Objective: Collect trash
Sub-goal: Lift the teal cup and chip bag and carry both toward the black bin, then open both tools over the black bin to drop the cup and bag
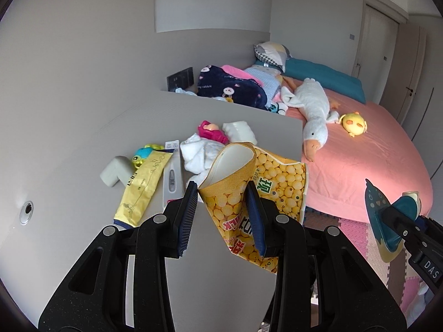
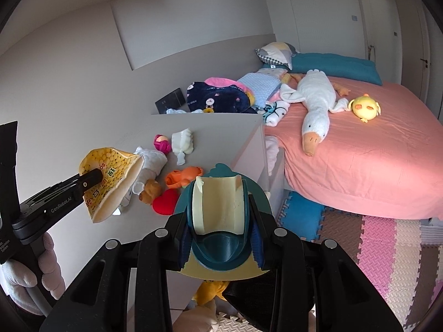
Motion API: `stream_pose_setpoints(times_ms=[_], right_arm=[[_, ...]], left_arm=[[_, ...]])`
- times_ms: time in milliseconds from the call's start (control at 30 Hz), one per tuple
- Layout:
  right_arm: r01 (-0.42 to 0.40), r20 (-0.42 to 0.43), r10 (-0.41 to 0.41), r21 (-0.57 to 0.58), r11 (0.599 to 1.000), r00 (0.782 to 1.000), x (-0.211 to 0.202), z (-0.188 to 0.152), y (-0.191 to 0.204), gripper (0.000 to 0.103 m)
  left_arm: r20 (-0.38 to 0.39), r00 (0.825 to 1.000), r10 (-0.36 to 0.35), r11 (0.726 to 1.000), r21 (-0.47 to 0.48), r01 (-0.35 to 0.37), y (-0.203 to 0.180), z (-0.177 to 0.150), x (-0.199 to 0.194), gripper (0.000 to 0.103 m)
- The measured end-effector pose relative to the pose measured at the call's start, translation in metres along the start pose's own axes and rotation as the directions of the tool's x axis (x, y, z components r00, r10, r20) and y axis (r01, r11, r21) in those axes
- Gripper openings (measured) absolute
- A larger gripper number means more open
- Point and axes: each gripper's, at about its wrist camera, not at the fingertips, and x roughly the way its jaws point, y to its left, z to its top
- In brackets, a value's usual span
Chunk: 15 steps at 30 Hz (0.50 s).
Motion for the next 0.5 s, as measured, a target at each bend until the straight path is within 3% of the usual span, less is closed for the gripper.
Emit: stream_pose_setpoints(times_ms=[500], right_arm=[[0.105, -0.042, -0.101, 0.115, 0.988, 0.994, 0.009, -0.001, -0.073, 0.036]], left_arm=[[-0.089, 0.989, -0.12, 0.98, 0.146, 0.132, -0.082, -0.013, 0.027, 0.036]])
